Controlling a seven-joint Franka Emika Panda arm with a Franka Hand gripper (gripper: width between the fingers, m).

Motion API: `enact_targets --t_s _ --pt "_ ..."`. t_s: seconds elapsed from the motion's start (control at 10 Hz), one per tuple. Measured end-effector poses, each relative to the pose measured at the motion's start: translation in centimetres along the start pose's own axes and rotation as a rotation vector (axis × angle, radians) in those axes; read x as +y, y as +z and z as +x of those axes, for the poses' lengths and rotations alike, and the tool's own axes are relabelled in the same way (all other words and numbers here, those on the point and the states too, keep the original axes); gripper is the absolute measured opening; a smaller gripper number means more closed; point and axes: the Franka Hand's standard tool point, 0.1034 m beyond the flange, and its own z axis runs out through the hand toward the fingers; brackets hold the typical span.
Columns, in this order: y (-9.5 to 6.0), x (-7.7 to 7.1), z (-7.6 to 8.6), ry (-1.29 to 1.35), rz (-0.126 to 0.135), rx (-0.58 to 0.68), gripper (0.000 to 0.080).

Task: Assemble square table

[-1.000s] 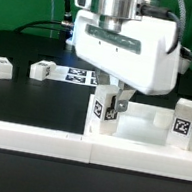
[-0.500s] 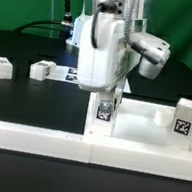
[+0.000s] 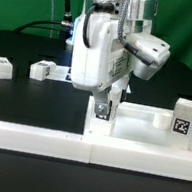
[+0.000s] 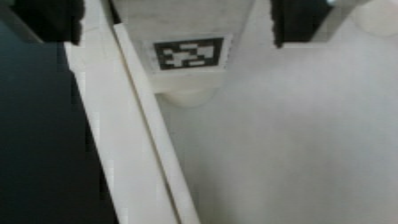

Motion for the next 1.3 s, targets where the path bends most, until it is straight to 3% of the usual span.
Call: enact_targets --t_s 0.1,0.6,1.2,1.3 --pt "0.0 0.0 0.0 -0.001 0.0 0.0 0.0628" --pt "-3.8 1.6 -5.0 -0.039 0.024 -0.044 0.0649" --pt "-3.6 1.8 -5.0 -0.046 0.022 -0.042 0.0649" --pt "-3.5 3.2 -5.6 -0.058 0.014 -0.043 0.0649"
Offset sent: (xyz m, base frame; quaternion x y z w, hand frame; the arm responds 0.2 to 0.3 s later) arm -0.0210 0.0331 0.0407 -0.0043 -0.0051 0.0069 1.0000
